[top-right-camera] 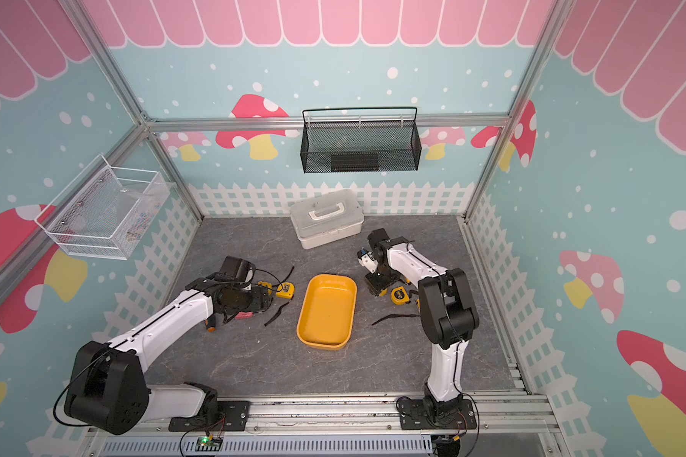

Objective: Take the tape measure out of the storage box
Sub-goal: Place the tape measure at the center of the board.

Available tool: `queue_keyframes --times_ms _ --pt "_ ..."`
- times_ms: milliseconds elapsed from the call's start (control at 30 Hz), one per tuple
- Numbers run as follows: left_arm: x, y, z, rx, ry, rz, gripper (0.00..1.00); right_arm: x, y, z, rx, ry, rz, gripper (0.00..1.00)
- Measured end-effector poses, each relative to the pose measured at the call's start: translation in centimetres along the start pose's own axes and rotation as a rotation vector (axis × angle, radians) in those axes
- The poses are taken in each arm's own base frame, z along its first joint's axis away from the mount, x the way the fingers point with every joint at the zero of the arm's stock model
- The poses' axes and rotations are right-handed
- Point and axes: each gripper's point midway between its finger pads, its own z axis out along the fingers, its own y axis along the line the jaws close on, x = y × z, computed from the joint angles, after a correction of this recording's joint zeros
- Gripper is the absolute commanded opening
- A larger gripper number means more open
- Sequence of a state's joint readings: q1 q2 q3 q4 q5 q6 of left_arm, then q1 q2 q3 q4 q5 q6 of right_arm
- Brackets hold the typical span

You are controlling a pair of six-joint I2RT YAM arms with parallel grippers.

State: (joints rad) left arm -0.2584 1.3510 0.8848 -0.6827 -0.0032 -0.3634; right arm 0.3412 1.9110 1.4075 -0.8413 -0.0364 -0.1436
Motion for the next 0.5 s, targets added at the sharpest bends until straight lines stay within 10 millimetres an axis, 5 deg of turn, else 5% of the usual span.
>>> queue_keyframes --times_ms 500 --pt "-0.1 0.0 0.1 0.001 -0.004 -0.001 0.86 2.8 1.3 1.3 -0.028 0.010 0.069 0.47"
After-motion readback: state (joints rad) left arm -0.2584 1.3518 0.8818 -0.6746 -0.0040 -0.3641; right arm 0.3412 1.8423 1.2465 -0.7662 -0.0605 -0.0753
